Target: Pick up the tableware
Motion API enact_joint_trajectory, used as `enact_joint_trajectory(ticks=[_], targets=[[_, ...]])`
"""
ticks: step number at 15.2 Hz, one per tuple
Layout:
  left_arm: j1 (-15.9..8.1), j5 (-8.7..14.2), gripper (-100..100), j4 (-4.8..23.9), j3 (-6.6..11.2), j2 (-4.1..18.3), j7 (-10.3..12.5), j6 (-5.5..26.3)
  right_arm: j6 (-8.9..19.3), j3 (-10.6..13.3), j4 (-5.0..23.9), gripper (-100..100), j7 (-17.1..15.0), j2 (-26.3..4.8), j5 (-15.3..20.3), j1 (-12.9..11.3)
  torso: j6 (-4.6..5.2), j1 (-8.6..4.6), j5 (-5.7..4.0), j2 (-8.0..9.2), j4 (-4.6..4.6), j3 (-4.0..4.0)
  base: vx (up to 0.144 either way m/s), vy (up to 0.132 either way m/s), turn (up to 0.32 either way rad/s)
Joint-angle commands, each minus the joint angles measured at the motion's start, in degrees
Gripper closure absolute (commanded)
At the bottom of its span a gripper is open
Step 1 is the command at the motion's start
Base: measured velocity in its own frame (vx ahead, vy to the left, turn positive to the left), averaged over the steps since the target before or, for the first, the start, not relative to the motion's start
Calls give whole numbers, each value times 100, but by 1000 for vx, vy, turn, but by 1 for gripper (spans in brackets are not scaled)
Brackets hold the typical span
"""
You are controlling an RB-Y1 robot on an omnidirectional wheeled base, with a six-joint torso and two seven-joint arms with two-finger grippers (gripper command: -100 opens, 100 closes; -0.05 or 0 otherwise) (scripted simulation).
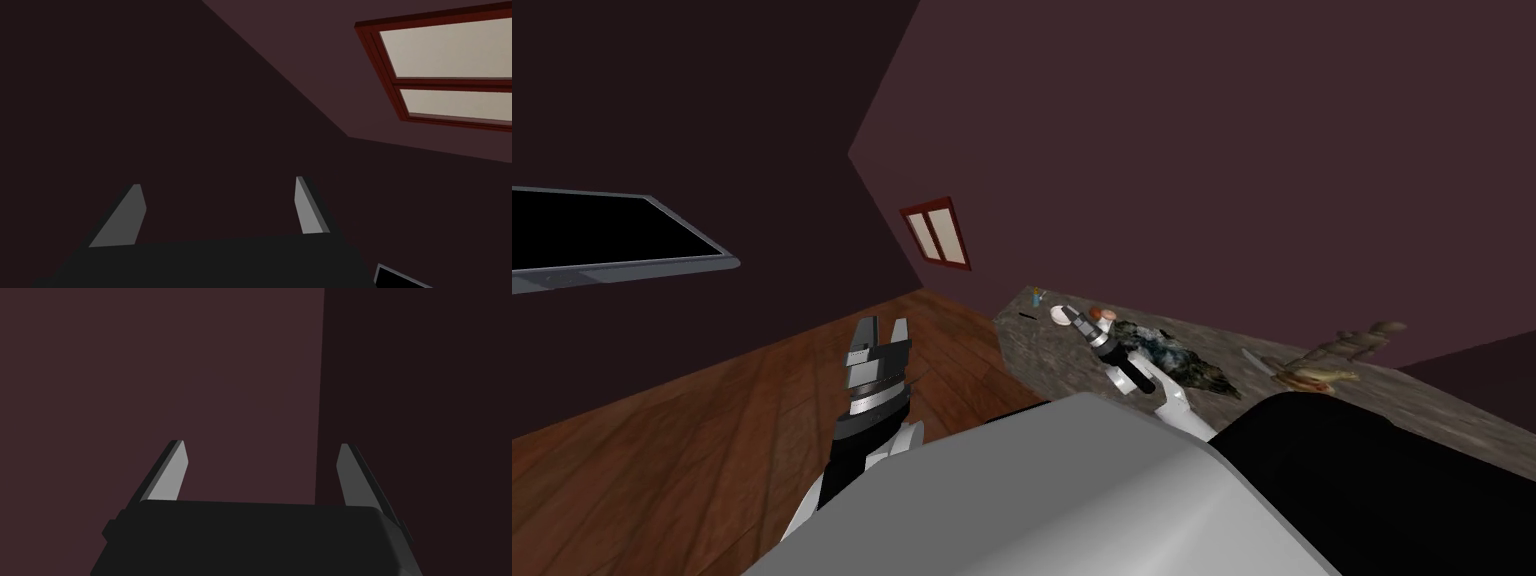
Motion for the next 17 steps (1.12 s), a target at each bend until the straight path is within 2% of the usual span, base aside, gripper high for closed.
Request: enact_joint_trajectory(ticks=[1,2,3,5,6,8,9,11,12,13,14,16,17], targets=[[0,0,0,0,0,0,0,0,-16,37,202,-100,14,-286,114,1,0,0,0,0,0,0,21,13,90],[0,0,0,0,0,0,0,0,-16,37,202,-100,14,-402,114,1,-2,0,0,0,0,0,22,13,101],[0,0,0,0,0,0,0,0,-36,77,395,-100,29,-548,220,-4,-2,0,0,0,0,0,31,13,144],[0,0,0,0,0,0,0,0,-36,77,395,-100,29,-725,220,-4,-2,1,0,-5,-1,-3,33,10,77],[0,0,0,0,0,0,0,0,-58,120,593,-100,44,-921,329,-8,0,0,0,-4,-1,-2,28,15,94],[0,0,0,0,0,0,0,0,-58,120,593,-100,44,-1050,329,-8,-2,2,1,-3,-1,-2,23,13,73],[0,0,0,0,0,0,0,0,-81,166,793,-100,59,-1253,441,-9,0,2,0,-1,0,0,23,14,91],[0,0,0,0,0,0,0,0,-81,166,793,-100,59,-1375,441,-9,-2,3,1,-1,0,-1,23,14,76],[0,0,0,0,0,0,0,0,-105,216,996,-100,74,-1586,556,-9,0,3,1,0,0,0,23,15,98],[0,0,0,0,0,0,0,0,-105,216,996,-100,74,-1700,556,-9,-2,2,1,-1,0,0,26,15,117],[0,0,0,0,0,0,0,0,-131,270,1200,-100,89,-1853,673,-6,-2,3,1,-2,0,-1,30,23,150],[0,0,0,0,0,0,0,0,-131,270,1200,-100,89,-2022,673,-6,-2,5,2,-4,-1,-2,29,18,81],[0,0,0,0,0,0,0,0,-158,327,1404,-100,103,-2229,793,-2,0,4,1,-3,0,-2,27,13,107]])
